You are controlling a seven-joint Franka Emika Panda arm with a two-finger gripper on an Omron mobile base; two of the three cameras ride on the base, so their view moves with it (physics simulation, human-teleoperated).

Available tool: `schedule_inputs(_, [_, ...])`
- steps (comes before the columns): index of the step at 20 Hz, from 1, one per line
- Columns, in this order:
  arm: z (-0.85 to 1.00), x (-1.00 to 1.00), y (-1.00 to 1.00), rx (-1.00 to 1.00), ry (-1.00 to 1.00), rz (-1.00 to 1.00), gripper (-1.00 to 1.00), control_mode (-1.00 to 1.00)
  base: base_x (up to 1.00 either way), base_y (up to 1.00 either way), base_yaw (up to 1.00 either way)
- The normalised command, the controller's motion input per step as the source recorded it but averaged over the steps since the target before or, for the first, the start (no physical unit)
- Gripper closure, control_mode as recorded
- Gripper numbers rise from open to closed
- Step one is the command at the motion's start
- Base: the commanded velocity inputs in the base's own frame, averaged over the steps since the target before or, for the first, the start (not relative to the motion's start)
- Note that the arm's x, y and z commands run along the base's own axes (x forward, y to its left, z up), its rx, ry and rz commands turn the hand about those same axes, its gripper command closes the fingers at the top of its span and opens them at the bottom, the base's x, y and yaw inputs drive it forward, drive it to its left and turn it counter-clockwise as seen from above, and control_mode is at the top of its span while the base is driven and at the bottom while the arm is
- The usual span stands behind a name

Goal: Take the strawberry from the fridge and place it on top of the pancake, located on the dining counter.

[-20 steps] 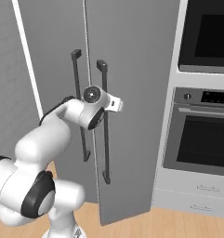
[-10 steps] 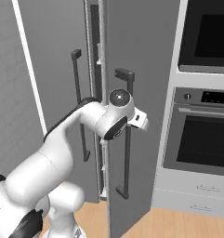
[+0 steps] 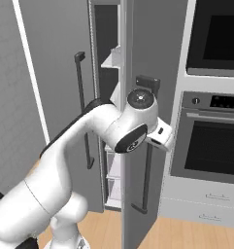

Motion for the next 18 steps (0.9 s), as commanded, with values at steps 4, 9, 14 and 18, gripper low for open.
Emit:
schedule_inputs(4, [0.47,-0.05,1.00,-0.52,0.00,-0.08,-1.00,-1.00,0.00,0.00,0.00])
schedule_inputs(9, [0.44,0.42,1.00,-0.62,0.04,-0.09,-1.00,-1.00,0.00,0.00,0.00])
schedule_inputs(14, [0.29,0.70,1.00,-0.56,0.01,-0.22,-1.00,-1.00,0.00,0.00,0.00])
schedule_inputs(18, [0.00,0.98,0.39,-0.39,0.12,-0.15,-1.00,-1.00,0.00,0.00,0.00])
